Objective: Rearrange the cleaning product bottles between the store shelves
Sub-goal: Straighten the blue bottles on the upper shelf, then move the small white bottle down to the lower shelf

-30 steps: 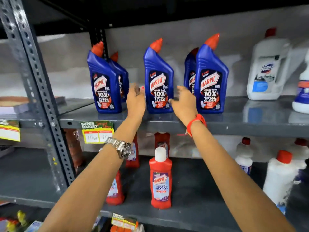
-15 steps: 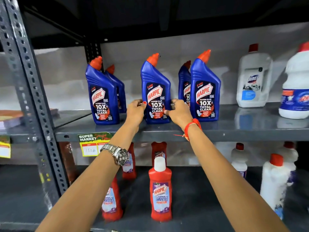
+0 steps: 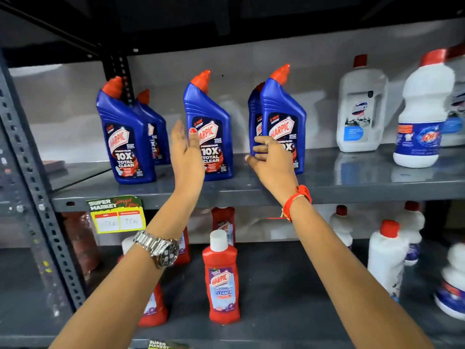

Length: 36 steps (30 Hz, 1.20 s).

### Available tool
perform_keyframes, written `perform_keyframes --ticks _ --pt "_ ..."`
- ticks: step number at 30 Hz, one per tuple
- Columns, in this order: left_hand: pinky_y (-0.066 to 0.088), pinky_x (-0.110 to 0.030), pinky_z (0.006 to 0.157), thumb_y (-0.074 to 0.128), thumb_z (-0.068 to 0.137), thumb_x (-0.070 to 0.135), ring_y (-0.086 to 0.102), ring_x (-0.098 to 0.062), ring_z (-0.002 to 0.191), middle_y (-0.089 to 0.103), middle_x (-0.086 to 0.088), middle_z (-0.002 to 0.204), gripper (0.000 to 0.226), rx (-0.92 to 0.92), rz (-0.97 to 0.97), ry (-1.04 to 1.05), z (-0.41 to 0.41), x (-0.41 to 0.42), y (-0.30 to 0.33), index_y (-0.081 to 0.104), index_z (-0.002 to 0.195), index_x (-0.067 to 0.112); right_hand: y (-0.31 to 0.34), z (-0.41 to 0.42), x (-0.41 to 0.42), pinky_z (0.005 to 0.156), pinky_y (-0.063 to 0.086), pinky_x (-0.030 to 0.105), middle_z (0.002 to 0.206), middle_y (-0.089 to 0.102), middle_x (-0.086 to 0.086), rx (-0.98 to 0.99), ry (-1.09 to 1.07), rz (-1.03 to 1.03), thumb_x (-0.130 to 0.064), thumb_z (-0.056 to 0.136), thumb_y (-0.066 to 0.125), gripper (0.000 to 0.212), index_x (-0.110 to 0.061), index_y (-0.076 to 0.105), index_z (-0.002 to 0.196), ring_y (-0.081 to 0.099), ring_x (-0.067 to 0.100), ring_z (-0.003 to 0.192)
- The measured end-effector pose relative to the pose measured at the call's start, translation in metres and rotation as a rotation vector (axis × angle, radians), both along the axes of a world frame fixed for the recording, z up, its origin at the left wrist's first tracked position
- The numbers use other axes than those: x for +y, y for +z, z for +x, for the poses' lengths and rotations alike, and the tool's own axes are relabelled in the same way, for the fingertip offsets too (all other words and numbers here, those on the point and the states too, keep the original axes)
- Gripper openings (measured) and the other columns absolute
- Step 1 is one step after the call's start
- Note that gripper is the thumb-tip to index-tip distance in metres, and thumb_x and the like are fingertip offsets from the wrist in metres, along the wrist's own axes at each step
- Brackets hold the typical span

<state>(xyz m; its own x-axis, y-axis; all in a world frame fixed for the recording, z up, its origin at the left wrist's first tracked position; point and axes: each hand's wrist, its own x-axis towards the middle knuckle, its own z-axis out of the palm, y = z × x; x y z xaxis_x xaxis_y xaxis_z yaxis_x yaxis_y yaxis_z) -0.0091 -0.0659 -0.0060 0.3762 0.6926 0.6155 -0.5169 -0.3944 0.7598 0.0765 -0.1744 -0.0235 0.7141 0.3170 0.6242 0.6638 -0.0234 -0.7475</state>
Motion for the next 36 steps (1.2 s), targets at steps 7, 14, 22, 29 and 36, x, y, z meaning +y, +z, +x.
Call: perform_keyframes --ticks 7,14,22,29,36 --pt "0.035 -0.007 0.098 0.037 0.095 0.015 0.035 -0.014 0.134 0.036 -0.007 0.147 0.042 -0.082 0.083 -0.110 0.038 -0.074 0.011 0.032 0.136 0.008 -0.002 0.030 -0.064 0.065 0.047 0.000 0.094 0.060 0.006 -0.005 -0.065 0.138 0.006 0.078 0.058 0.035 -0.004 0.056 0.112 0.058 0.009 0.076" --pt "0.031 -0.043 0.114 0.039 0.094 0.013 0.041 -0.022 0.131 0.043 -0.013 0.142 0.039 -0.017 0.032 -0.276 0.106 -0.147 0.008 0.037 0.133 0.006 -0.006 0.078 -0.151 0.064 0.041 -0.006 0.106 0.064 0.017 -0.032 -0.213 0.127 0.005 0.079 0.057 0.035 -0.002 0.055 0.113 0.058 0.014 0.084" --pt "0.034 -0.042 0.112 0.040 0.094 0.018 0.045 -0.023 0.126 0.047 -0.012 0.138 0.037 0.188 0.048 -0.382 0.184 -0.210 0.004 0.041 0.130 0.009 0.003 0.128 -0.245 0.068 0.052 0.011 0.093 0.070 0.015 -0.076 -0.428 0.303 0.009 0.074 0.056 0.030 -0.001 0.062 0.101 0.065 0.013 0.073" --pt "0.045 -0.028 0.066 0.046 0.092 0.022 0.054 -0.011 0.069 0.057 0.000 0.078 0.012 0.447 -0.003 -0.700 0.226 -0.270 0.020 0.053 0.085 0.015 0.014 0.175 -0.292 0.086 0.049 0.029 0.105 0.062 0.017 0.202 -0.255 0.166 0.002 0.070 0.070 0.051 0.002 0.051 0.117 0.058 0.020 0.089" --pt "0.049 -0.028 0.063 0.054 0.086 0.036 0.062 -0.012 0.070 0.064 0.003 0.078 0.015 0.372 -0.020 -0.606 0.240 -0.290 0.020 0.056 0.080 0.022 0.007 0.197 -0.295 0.091 0.052 0.037 0.107 0.069 0.017 0.236 0.000 -0.048 -0.007 0.055 0.085 0.049 -0.013 0.058 0.096 0.065 0.026 0.098"
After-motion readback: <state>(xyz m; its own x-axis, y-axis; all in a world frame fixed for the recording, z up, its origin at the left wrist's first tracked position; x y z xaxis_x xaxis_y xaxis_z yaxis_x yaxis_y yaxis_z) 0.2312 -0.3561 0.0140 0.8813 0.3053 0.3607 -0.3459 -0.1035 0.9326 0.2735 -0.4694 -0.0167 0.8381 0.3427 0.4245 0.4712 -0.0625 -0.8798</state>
